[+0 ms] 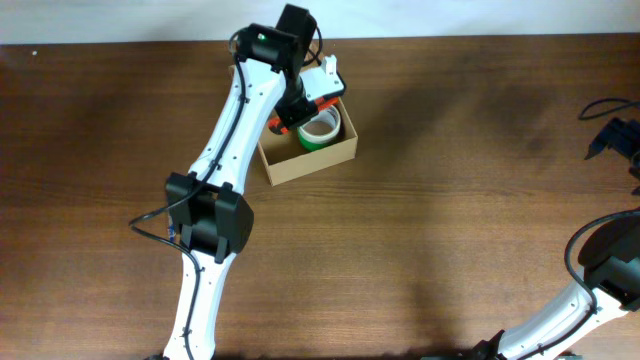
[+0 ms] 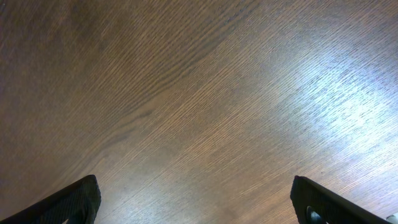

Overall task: Pack container
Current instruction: 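Lower the box cutter beside the tape rolls and open the left gripper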

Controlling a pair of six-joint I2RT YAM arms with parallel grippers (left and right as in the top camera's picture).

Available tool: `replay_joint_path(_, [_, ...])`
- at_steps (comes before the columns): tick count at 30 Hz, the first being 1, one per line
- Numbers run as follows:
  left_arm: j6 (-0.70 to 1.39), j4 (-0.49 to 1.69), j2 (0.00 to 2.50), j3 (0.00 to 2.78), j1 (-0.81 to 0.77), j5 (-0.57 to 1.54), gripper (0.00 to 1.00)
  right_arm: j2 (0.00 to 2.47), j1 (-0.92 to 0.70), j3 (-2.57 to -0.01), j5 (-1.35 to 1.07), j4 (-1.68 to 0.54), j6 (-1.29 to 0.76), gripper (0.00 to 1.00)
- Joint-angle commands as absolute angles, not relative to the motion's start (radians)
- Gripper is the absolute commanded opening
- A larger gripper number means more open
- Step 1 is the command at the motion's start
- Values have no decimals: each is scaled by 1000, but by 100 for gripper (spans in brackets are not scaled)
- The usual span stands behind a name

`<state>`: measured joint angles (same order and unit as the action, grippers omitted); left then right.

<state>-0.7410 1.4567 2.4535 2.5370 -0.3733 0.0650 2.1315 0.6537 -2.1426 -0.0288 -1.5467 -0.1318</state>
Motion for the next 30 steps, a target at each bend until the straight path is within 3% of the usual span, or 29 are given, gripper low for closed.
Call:
replay_joint_path(1, [-760,1443,2444,2468,-377,55,1,2133,653,-2138,-38,-1547,-136,99])
replay_joint_path(30, [-719,1501,2444,2422,-430,87,2,2133,653,-2138,-38,-1547,-136,99])
